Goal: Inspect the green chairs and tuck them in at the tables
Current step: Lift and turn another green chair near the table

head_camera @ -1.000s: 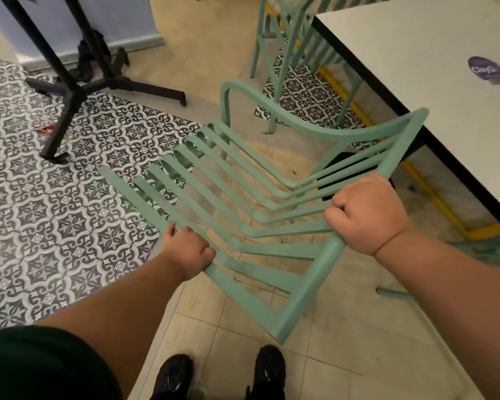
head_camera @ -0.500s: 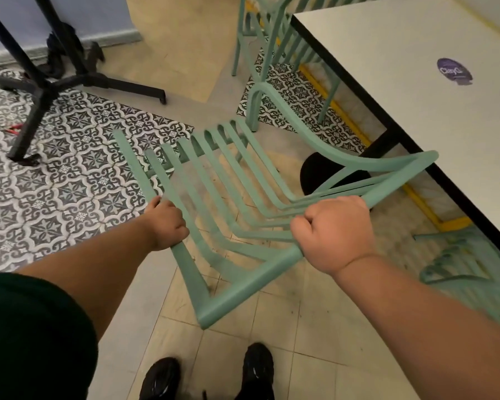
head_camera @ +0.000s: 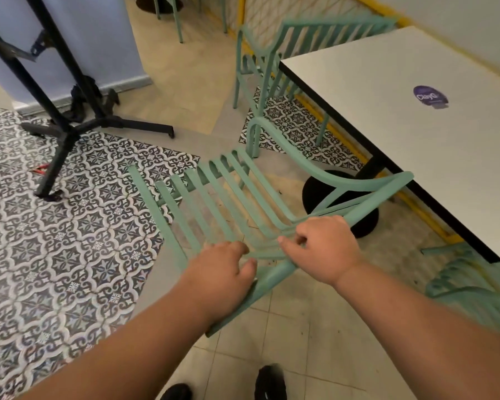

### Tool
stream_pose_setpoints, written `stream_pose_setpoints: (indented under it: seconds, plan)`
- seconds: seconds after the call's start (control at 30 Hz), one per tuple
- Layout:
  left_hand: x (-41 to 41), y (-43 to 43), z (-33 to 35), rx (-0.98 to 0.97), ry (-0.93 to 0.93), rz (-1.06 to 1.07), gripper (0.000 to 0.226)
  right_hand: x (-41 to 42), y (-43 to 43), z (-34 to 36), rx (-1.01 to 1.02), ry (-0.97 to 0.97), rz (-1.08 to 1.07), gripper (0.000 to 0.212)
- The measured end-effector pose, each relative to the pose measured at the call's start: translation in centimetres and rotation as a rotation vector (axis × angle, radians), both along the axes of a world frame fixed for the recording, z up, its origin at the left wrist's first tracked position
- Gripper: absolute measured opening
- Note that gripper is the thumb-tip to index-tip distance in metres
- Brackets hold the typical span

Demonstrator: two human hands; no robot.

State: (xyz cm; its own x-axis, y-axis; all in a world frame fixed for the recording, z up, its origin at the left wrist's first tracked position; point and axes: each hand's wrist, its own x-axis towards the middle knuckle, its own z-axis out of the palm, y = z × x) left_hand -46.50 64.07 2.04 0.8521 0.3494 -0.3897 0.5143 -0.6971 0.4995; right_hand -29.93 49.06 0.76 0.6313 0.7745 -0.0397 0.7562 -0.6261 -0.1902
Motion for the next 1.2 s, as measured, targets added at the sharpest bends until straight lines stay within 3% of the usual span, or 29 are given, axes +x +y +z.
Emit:
stream_pose_setpoints:
  seconds: [0.13, 0.27, 0.33, 1.2]
  plan:
    - [-0.6, -3.7, 2.3, -0.045, 0.057, -0.056, 0.044, 3.3, -1.6, 0.8, -0.043, -0.025, 0.125, 0.079]
    - [-0.5, -5.5, 1.1, 0.179, 0.123, -0.115, 0.023, 7.4, -2.6, 2.1, -0.260, -0.045, 0.130, 0.108]
    - [-0.1, -5.5, 0.1, 0.207, 0.126, -0.096, 0.012, 8.2, -2.8, 2.4, -0.317, -0.038, 0.153, 0.109]
    - [-1.4, 2.5, -0.7, 0.314, 0.011, -0.256, 0.007, 3.8, 0.3, 2.0, -0.267, -0.060, 0.032, 0.105]
